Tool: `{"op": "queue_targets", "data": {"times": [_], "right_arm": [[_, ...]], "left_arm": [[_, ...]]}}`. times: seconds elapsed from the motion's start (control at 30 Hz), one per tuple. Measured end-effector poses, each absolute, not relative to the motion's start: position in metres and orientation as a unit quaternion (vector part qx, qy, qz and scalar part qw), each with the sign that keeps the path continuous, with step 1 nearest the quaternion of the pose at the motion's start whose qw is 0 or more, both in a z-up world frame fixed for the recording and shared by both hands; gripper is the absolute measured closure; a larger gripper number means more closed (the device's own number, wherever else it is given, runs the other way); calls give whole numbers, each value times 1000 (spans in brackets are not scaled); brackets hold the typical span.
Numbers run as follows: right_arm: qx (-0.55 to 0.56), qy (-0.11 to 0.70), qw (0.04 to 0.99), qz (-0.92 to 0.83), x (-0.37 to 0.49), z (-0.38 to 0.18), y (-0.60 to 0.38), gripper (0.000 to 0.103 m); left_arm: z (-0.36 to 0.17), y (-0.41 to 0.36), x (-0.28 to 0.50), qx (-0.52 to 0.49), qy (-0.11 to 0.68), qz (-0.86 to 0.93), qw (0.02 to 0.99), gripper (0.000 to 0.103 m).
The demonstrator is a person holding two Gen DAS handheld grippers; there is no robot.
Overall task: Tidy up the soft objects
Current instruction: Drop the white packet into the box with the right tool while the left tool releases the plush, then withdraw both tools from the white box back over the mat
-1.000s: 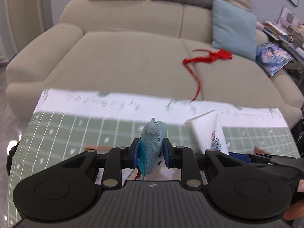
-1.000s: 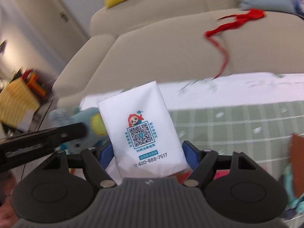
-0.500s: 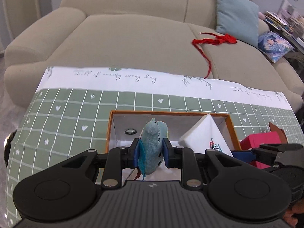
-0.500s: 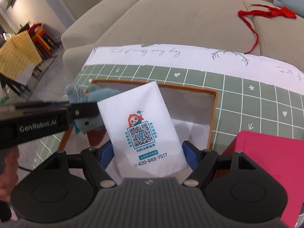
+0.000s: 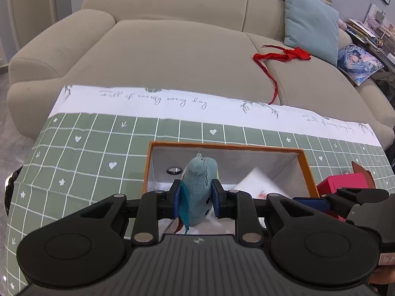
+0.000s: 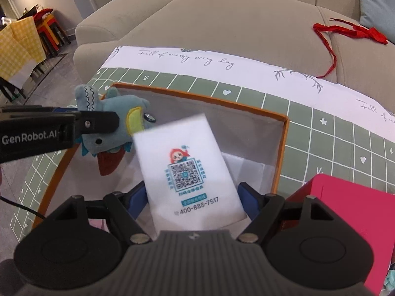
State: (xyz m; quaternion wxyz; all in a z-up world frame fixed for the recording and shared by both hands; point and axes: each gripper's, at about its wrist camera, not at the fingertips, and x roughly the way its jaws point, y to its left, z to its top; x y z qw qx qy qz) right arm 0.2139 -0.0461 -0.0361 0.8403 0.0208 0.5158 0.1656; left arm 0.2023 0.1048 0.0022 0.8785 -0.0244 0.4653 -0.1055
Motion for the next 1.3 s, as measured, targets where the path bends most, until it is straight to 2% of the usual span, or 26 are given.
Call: {"op": "queue_targets", "data": {"times": [0.07, 0.2, 0.57, 0.9, 0.97, 1.03, 1.1, 1.23, 1.3], "right_arm": [[11, 517, 839, 169, 213, -37, -45, 25], [6, 515, 838, 178, 211, -35, -43, 17], [-10, 503, 839, 205, 201, -32, -41, 15], [6, 507, 837, 207, 201, -33, -45, 15], [7, 512, 833, 211, 202, -35, -45, 15], [8, 510, 834, 211, 201, -36, -45, 15], [9, 510, 834, 209, 202, -36, -44, 15], [15, 511, 834, 208, 203, -37, -46, 15], [16, 508, 836, 207, 203, -35, -47, 15]], "left_arm": [[3, 107, 203, -34, 468, -107, 876, 75], [7, 110, 206, -41, 465, -100, 879, 75], [10, 102, 212, -32, 472, -97, 875, 75], [1, 100, 215, -34, 483, -85, 871, 70], [1, 102, 216, -46, 484, -87, 870, 66], [4, 104, 217, -54, 479, -92, 871, 46], [7, 105, 216, -60, 470, -91, 876, 32], [10, 108, 214, -80, 463, -101, 877, 21], [11, 109, 212, -92, 463, -104, 876, 19]]}}
